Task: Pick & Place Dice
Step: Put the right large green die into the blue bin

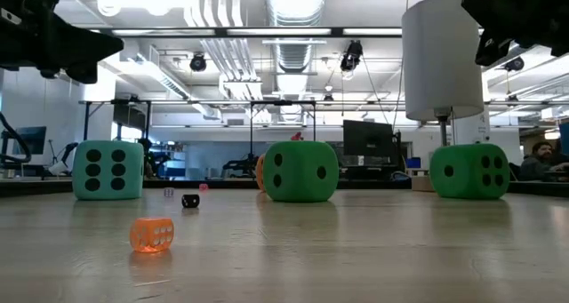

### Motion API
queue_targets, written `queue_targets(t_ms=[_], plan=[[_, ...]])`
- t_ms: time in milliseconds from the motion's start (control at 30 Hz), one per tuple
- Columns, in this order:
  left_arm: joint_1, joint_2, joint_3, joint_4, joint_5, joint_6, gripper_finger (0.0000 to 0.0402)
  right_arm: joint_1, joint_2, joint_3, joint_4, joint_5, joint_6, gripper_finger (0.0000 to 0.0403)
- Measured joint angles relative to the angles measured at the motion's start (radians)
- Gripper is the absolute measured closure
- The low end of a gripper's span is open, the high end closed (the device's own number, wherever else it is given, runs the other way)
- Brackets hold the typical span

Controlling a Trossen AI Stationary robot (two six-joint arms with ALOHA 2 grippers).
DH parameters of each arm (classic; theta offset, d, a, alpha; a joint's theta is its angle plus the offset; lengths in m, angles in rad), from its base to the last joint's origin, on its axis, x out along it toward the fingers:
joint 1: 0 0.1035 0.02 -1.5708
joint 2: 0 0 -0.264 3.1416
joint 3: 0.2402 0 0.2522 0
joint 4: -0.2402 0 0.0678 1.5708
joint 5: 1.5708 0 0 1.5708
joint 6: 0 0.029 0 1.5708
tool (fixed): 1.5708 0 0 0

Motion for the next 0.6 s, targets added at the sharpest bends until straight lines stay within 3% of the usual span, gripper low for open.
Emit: queue_targets(t_ms=[600], plan=[[0.000, 0.000, 0.000, 0.000, 0.000, 0.000, 0.0391, 0.000, 0.000, 0.000, 0.014, -0.002, -0.032, 0.0394]])
